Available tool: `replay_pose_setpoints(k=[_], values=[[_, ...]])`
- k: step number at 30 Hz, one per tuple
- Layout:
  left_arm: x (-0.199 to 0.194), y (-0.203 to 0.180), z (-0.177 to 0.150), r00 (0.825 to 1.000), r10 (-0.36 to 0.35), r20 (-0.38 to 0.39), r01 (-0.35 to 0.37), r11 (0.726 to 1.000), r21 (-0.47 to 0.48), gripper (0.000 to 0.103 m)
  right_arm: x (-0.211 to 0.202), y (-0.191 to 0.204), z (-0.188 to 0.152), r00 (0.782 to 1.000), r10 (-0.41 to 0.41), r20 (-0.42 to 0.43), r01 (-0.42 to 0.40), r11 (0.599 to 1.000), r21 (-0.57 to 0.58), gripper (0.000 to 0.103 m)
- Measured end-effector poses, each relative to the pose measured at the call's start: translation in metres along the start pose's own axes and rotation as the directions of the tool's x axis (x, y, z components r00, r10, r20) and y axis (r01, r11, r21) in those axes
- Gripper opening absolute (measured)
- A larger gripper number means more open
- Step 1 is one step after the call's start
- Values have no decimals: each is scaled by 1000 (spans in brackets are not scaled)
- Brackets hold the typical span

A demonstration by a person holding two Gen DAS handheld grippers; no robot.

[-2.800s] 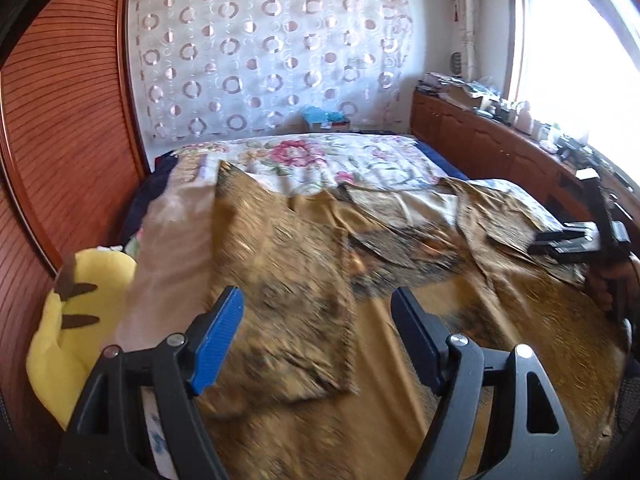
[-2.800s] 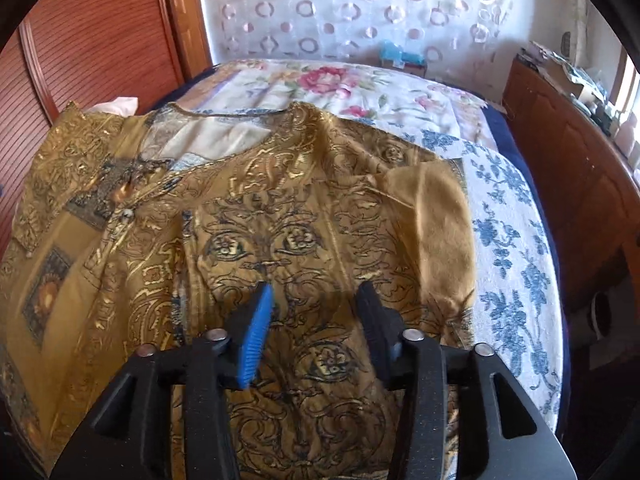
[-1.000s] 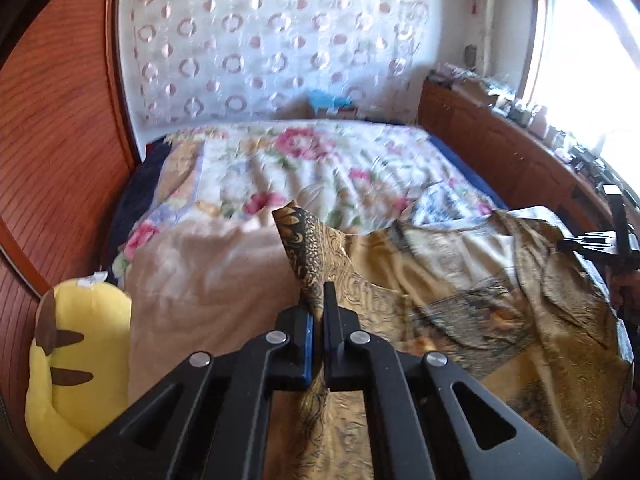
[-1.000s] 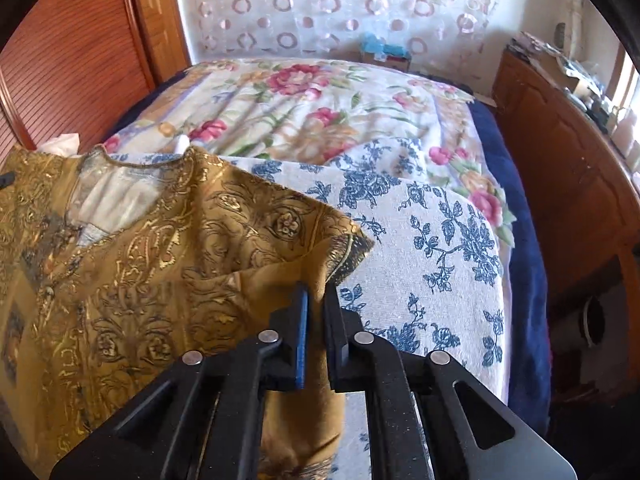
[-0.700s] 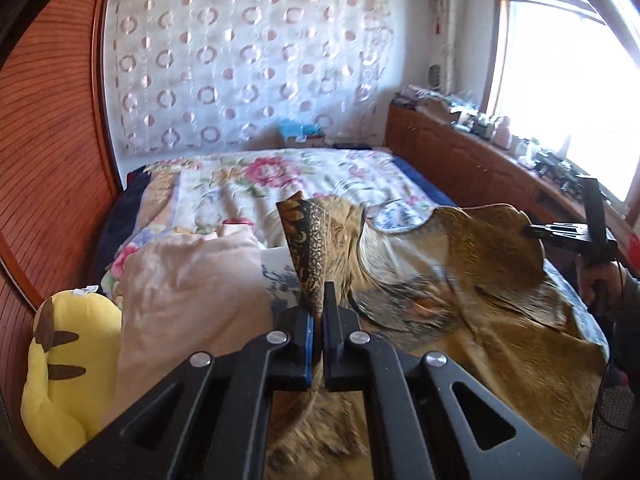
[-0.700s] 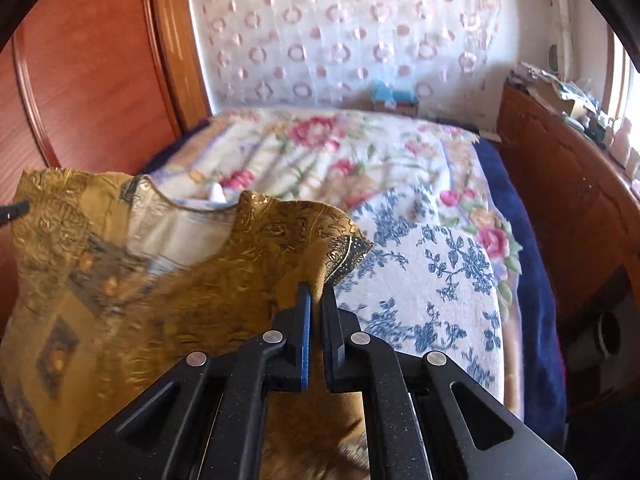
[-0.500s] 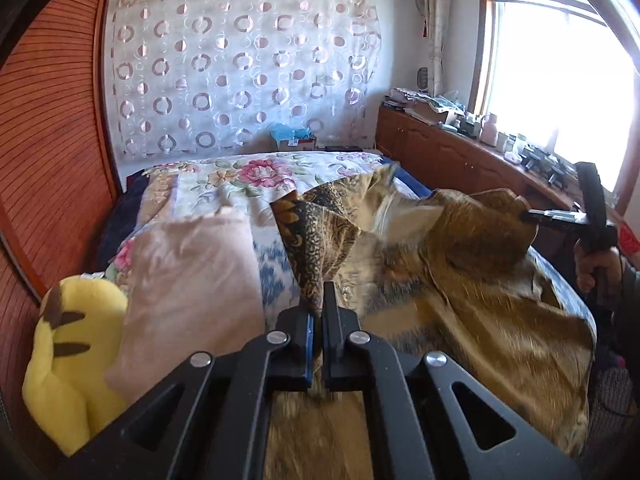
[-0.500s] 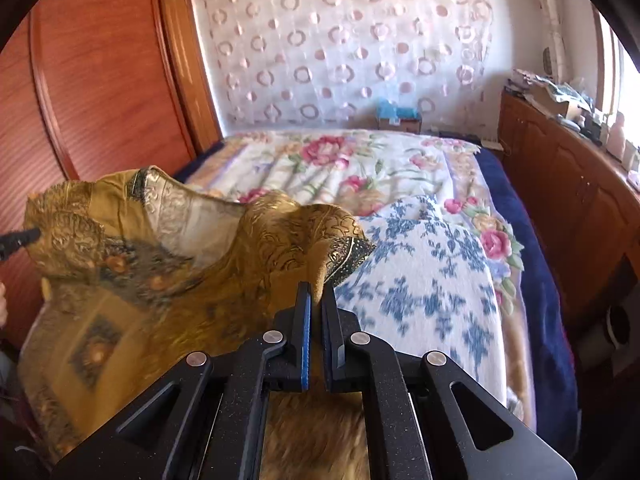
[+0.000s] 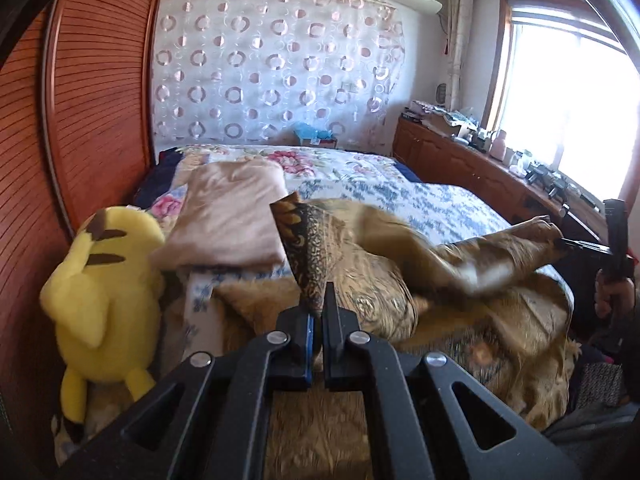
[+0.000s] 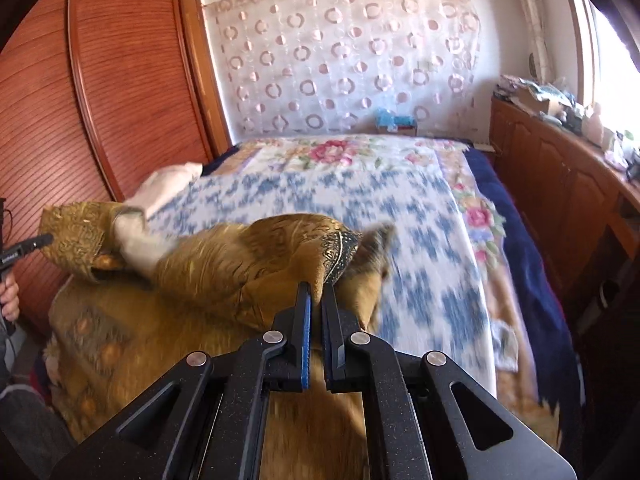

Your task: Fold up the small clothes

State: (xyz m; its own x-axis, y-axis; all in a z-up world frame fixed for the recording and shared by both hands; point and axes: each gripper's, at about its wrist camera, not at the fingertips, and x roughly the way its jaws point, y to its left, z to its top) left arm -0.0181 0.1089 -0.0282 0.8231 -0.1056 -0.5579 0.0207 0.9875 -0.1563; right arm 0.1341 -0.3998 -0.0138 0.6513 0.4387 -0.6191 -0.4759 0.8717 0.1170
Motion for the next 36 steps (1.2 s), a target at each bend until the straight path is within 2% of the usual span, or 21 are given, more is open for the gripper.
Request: replay_pose_setpoints(k=[6, 9, 11, 14, 21, 24, 26, 28, 29, 33, 36], values=[[-14, 2, -23, 999, -5, -50, 4, 1000, -20, 1, -31, 2, -30, 1000, -16, -26, 16, 1000, 10, 2], [-21, 5, -31, 998, 25, -64, -25, 1000, 4, 1, -41, 5, -38, 999, -4, -47, 5, 1000, 13, 2], [-25, 7, -39, 997, 32, -76, -31, 999, 17, 1, -42, 9, -45, 998, -11, -68, 10, 1000, -4, 2], [-23, 10, -44, 996, 9, -90, -9, 1000, -9, 1, -38, 18, -55, 993, -74, -89, 67, 994, -82, 2], [-29, 6, -45, 997, -4, -74, 4, 1000, 2, 1, -27, 11, -56, 991, -76, -109, 69, 996, -63, 2], [-36, 6, -37, 998, -14, -68, 14, 1000, 7, 7, -28, 13, -56, 990, -87, -107, 78, 993, -84, 2], [-46, 8, -26, 999, -9, -38, 9, 1000, 18, 13, -29, 16, -57, 991, -94, -99, 84, 991, -101, 2], [-56, 9, -13, 1000, -5, 0, 5, 999, 32, 32, -31, 19, -60, 991, -89, -104, 79, 992, -100, 2], [-58, 9, -8, 1000, -2, 8, 2, 999, 37, 36, -32, 20, -60, 991, -89, -104, 79, 992, -99, 2], [-55, 15, 9, 999, 24, 31, -25, 998, 53, 45, -38, 22, -63, 992, -70, -106, 60, 993, -97, 2], [-35, 27, 16, 999, 38, 13, -39, 999, 28, 46, -40, 24, -66, 990, -72, -123, 58, 991, -117, 3]])
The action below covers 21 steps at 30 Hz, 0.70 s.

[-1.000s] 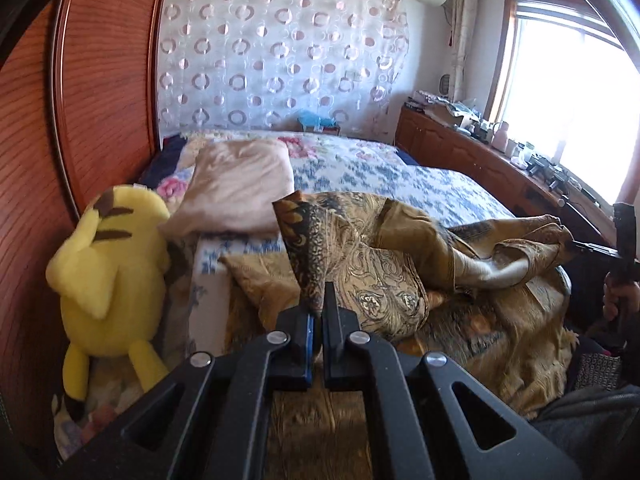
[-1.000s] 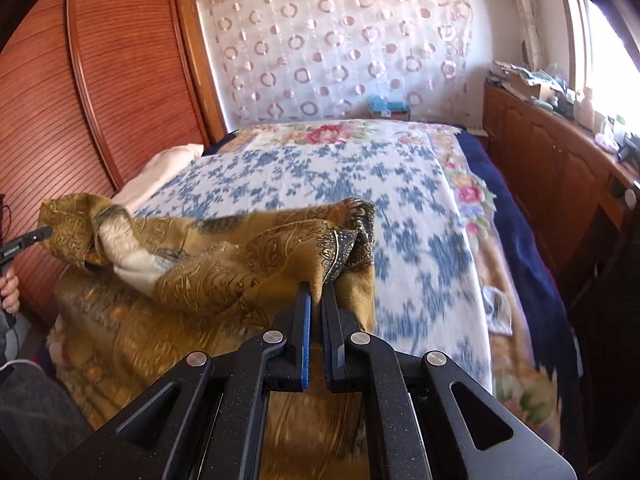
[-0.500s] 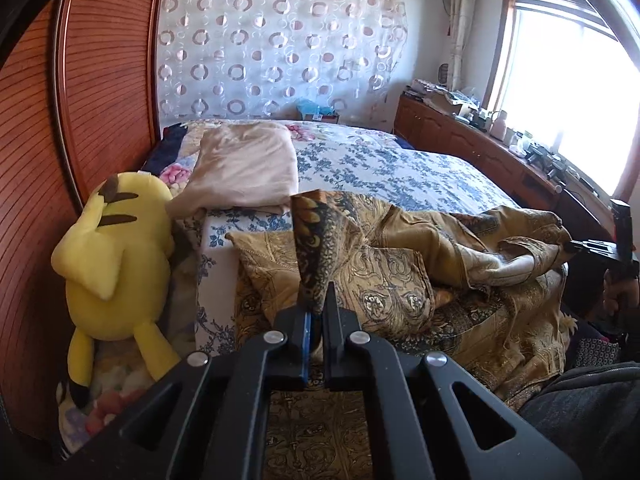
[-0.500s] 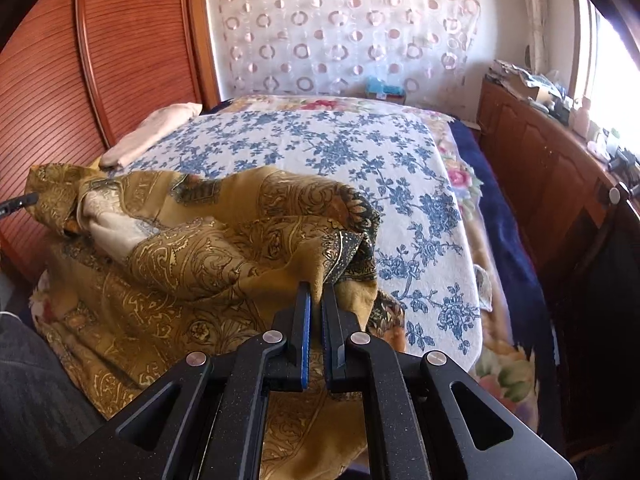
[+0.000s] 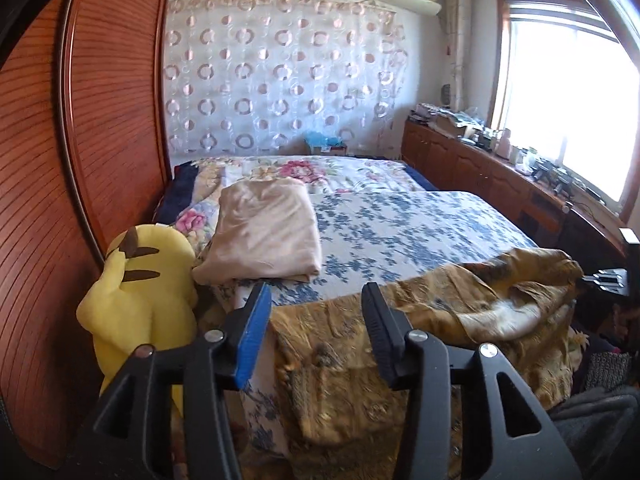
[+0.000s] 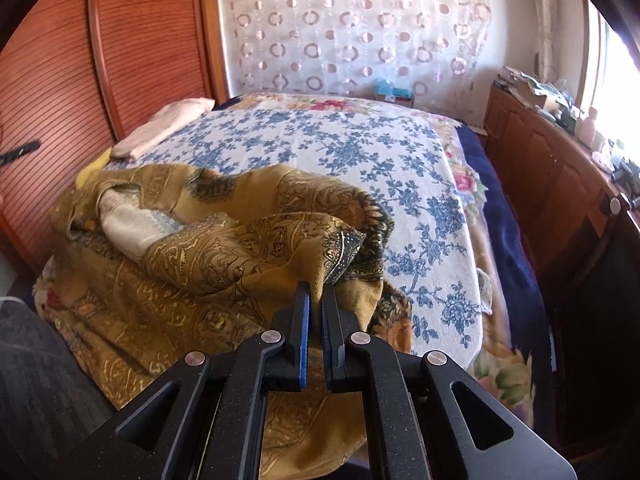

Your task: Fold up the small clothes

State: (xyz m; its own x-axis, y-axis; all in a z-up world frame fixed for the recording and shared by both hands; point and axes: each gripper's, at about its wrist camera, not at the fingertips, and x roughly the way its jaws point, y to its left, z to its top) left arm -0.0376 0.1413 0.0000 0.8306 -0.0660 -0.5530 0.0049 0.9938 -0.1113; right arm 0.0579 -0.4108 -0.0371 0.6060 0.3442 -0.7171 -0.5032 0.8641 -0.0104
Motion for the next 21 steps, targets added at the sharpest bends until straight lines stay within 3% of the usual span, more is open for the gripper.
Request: replay_pose_setpoints(k=[3, 10, 17, 21], values=[[29, 12, 1, 999, 19, -44, -20, 1000, -19, 46, -3, -5, 0, 1000, -8, 0, 8, 1000, 0, 6], [99, 32, -14, 982, 42, -184, -50, 998, -42, 46, -5, -29, 30, 994, -89, 67, 88, 996, 19, 42], [133, 40, -24, 962, 54, -267, -69, 996, -47, 46, 43, -45, 62, 995, -78, 60, 77, 997, 23, 43], [142, 42, -29, 952, 65, -300, -81, 996, -40, 46, 76, -45, 65, 999, -48, -1, 48, 999, 20, 43]])
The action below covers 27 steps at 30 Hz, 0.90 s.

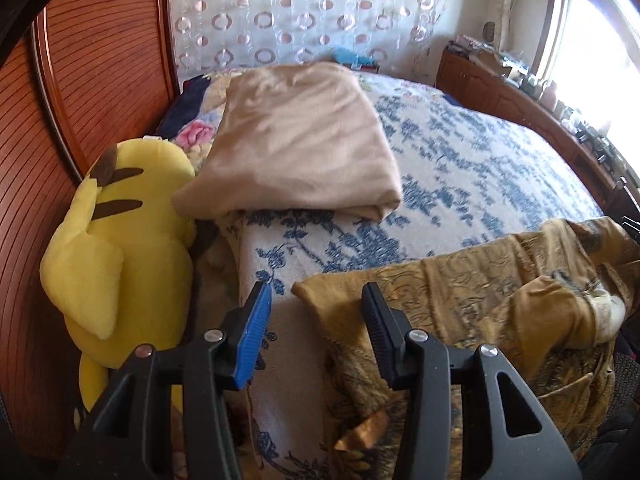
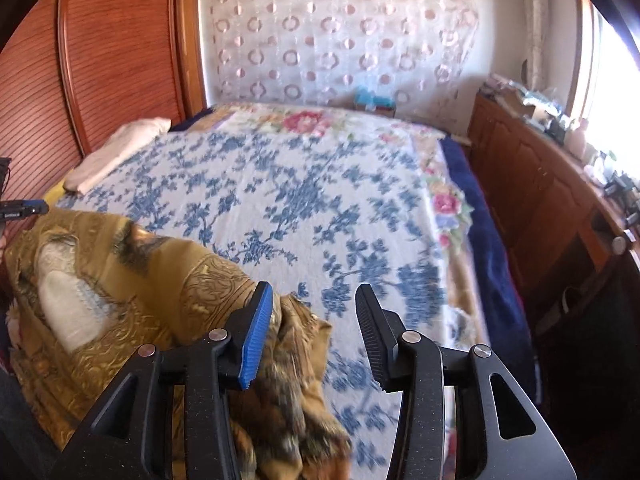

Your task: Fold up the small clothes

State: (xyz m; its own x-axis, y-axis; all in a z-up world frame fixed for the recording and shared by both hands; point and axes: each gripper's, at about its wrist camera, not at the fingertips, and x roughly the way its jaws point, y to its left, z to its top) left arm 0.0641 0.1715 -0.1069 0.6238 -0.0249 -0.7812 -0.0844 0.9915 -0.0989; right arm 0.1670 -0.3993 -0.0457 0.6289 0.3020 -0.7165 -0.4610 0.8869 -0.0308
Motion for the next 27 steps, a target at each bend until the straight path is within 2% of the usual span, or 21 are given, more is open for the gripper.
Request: replay_pose_setpoints(k=[4, 9, 15, 17, 18, 20, 22, 23, 25, 27], values=[[1, -1, -4, 1000, -9, -5, 9, 1000, 7, 46, 16, 3, -12, 997, 44, -60, -43, 999, 12, 44], [2, -2, -8, 1000, -9, -13, 9, 1000, 17, 46, 6, 6, -23, 995, 78, -58, -76, 996, 39, 47], [3, -4, -8, 1000, -15, -12, 15, 999, 32, 46, 17, 5, -27, 993, 59, -100, -55, 998, 43, 56], [3, -7, -9, 1000, -15, -12, 16, 999, 43, 43, 23, 1, -29, 989, 92, -113, -83, 993, 82, 56], [3, -8, -9, 1000, -20, -15, 21, 999, 46, 39, 25, 0, -30, 988, 106, -117, -95, 991, 95, 56], [2, -10, -7, 999, -24, -22, 25, 998, 52, 35, 25, 3, -31, 988, 102, -112, -93, 992, 83, 56], [3, -13, -7, 999, -37, -27, 38, 997, 60, 21, 24, 6, -32, 985, 137, -109, -128, 988, 82, 39], [3, -14, -6, 998, -46, -31, 48, 997, 63, 18, 23, 8, -32, 984, 141, -109, -132, 988, 84, 37], [3, -19, -5, 998, -47, -34, 50, 996, 72, 5, 21, 12, -31, 983, 152, -107, -145, 987, 68, 21], [1, -25, -6, 999, -32, -30, 35, 995, 91, 3, 16, 16, -30, 983, 158, -98, -153, 987, 54, 14]])
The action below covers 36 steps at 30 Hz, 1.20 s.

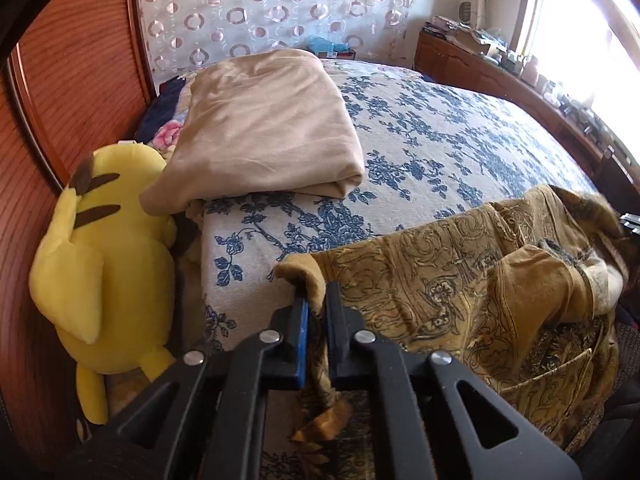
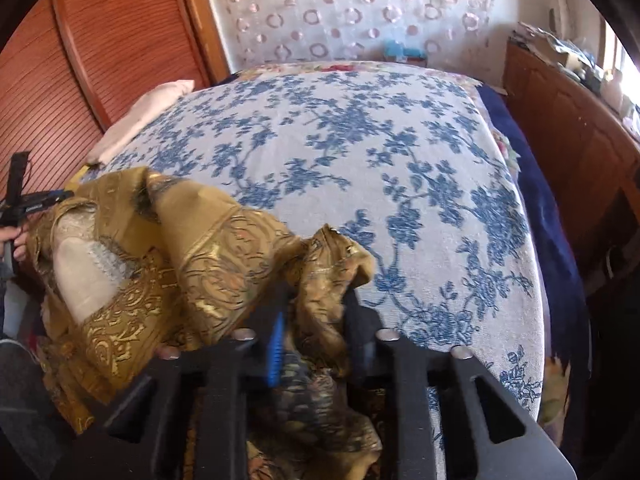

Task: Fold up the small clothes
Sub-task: 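Grasp the folded shirt with both grippers and lift it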

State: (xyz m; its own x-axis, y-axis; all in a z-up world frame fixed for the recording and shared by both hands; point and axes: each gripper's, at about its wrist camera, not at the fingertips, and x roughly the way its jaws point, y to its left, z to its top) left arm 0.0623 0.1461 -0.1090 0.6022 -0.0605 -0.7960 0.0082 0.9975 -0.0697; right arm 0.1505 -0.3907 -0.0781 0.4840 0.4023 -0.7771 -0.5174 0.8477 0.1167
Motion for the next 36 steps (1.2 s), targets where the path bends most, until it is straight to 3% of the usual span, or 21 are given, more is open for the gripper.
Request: replay_pose_setpoints(k=[5, 9, 17, 19, 21, 24, 28, 29, 30, 32, 35, 36], values=[[-36, -5, 3, 994, 4, 108, -4, 1000, -3, 2, -31, 12, 7, 996, -43, 78, 43, 999, -9, 9], [-88, -15, 15, 974, -14, 224, 10, 1000, 18, 2, -82, 27, 29, 977, -61, 206, 68, 997, -24, 7], [-193, -34, 54, 887, -43, 460, 19, 998, 56, 2, -181, 41, 83, 906, -85, 414, 130, 988, -81, 6], [-212, -37, 72, 861, -22, 509, -24, 996, 83, 2, -200, 43, 98, 890, -92, 447, 149, 984, -93, 6], [-217, -35, 99, 852, -5, 523, -56, 993, 101, 2, -212, 45, 129, 880, -120, 460, 202, 970, -133, 6], [-209, -28, 142, 849, 24, 528, -95, 990, 108, 2, -211, 42, 177, 882, -153, 446, 249, 954, -165, 6], [-149, -15, 194, 826, 180, 534, -260, 962, 78, 5, -162, 17, 237, 884, -262, 387, 329, 937, -117, 8], [-124, -7, 205, 843, 202, 499, -270, 961, 66, 6, -137, 5, 249, 883, -295, 364, 346, 934, -84, 9], [-99, 3, 214, 872, 200, 447, -244, 969, 42, 8, -119, -4, 255, 882, -317, 348, 359, 932, -61, 16], [-61, 23, 221, 925, 137, 354, -145, 989, -2, 8, -80, -23, 262, 884, -364, 292, 382, 924, -5, 22], [-26, 30, 209, 956, 85, 281, -83, 996, -18, 10, -35, -52, 255, 899, -380, 219, 372, 925, 76, 26], [-20, 27, 202, 960, 83, 268, -83, 996, -10, 16, -21, -58, 248, 906, -378, 192, 368, 926, 85, 28]])
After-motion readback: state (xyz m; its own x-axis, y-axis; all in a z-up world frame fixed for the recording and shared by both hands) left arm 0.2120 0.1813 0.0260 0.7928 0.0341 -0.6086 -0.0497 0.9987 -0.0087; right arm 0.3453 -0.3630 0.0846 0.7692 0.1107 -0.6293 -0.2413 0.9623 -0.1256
